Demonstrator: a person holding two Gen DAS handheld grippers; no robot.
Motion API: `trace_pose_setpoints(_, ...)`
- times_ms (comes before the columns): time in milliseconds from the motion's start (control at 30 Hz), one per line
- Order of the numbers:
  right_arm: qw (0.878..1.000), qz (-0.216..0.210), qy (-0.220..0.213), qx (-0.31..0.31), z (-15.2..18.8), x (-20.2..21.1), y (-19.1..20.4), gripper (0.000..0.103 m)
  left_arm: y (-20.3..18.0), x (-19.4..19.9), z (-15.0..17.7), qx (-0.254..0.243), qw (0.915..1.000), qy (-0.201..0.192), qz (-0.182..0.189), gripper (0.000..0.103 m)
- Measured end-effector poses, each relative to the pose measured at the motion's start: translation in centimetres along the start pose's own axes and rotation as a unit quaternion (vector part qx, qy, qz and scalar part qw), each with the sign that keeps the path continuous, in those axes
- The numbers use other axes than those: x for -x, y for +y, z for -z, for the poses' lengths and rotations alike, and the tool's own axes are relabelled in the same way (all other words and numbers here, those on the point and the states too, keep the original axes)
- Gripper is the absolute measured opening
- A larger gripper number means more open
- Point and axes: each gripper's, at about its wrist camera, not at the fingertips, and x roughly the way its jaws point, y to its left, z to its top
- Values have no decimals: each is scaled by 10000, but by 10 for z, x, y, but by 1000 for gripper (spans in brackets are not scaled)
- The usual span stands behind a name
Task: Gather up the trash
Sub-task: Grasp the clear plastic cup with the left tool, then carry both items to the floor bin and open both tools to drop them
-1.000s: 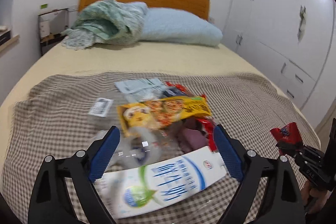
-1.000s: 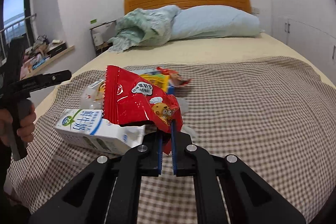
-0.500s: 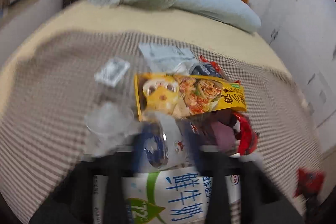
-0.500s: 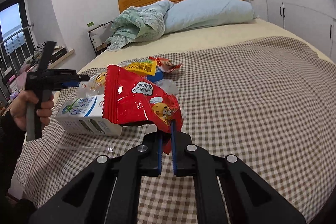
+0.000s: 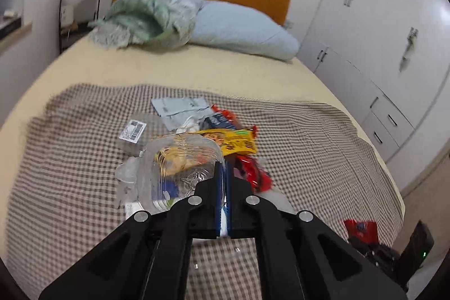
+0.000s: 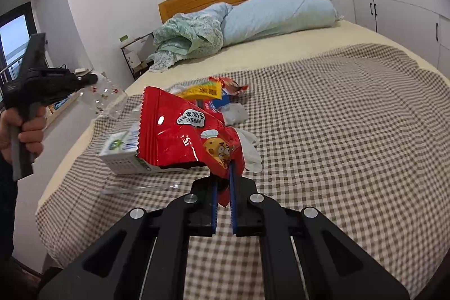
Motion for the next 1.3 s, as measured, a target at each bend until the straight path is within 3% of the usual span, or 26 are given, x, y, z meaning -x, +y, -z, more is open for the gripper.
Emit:
trace_pose_setpoints(333,9987,434,-101,-227,42,116,-9,7,-95,103,65,-694,9948,106,745,0)
trace_pose_setpoints(567,9911,1070,-35,-790,115,210,-51,7,-197,129,137,-1732,9737,478,1402,0)
trace_pose_setpoints(700,9810,1452,465,-1196,176,237,-85,7,-248,122,192,-2071,9575,1000,1742,0)
trace_pose_setpoints(767,9744,1563,790,-1411,215,246,-104,7,-271,111,226,-2302,9445,1286,1957,0)
trace_pose_setpoints(900,9602,1639,1478,-1714,286,235,-133,7,-311,75,296,-2707,9172,1846,2266,0)
trace_pose_setpoints(1100,9256,1550,2490,-2391,401,169,-176,7,-345,23,381,-3223,8911,2378,2135,0)
trace_pose_setpoints(1233,9016,1398,3046,-2736,448,108,-189,7,-352,-3,422,-3448,8690,2703,2302,0)
trace_pose_setpoints(1300,8931,1498,3345,-2609,464,82,-192,9,-359,-15,442,-3704,8561,2754,2325,0)
